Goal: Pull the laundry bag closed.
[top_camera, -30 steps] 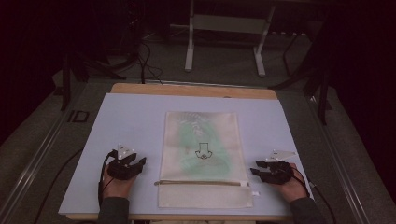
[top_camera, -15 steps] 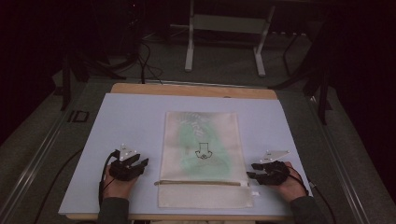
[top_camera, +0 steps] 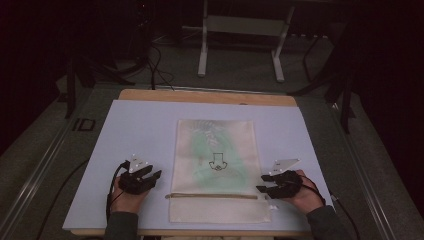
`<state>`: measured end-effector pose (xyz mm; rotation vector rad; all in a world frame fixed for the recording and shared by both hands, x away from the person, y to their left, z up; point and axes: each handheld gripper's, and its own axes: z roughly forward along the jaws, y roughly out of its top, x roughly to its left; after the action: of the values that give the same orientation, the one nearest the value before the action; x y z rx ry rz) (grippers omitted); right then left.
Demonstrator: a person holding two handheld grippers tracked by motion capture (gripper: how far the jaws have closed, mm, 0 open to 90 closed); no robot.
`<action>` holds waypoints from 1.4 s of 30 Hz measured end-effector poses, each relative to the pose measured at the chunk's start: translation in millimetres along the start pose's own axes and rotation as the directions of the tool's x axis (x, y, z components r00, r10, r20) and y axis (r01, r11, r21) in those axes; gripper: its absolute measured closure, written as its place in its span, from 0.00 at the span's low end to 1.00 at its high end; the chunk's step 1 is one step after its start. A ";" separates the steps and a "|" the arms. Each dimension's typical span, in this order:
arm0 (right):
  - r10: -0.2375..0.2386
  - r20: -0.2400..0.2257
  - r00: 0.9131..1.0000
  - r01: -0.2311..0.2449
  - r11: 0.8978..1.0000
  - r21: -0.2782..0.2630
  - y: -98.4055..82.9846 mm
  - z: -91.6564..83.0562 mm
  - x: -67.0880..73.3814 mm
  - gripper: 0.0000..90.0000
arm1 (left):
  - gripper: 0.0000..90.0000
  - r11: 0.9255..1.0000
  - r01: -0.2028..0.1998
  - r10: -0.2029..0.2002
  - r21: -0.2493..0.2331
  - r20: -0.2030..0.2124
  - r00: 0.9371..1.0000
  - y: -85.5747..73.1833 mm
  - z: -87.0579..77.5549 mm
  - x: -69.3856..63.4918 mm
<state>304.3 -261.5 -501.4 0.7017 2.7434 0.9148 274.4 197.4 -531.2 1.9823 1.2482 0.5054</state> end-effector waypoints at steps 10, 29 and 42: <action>-0.049 -0.029 0.998 0.049 0.999 0.021 19.1 6.6 7.8 0.61 | 0.64 1.000 -0.001 0.001 0.018 0.021 1.000 0.2 2.6 -1.3; -0.122 -0.082 0.989 0.124 0.992 0.028 45.2 22.2 23.4 0.61 | 0.67 0.999 -0.030 0.030 0.013 0.039 0.999 1.1 1.5 -4.2; -0.162 -0.114 0.980 0.166 0.986 0.031 61.3 32.7 34.7 0.61 | 0.68 0.999 -0.034 0.034 0.011 0.045 0.998 1.2 1.7 -4.6</action>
<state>307.0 -184.6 -490.9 0.4339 2.8726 0.8892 274.2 192.4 -531.2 2.0166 1.1942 0.4687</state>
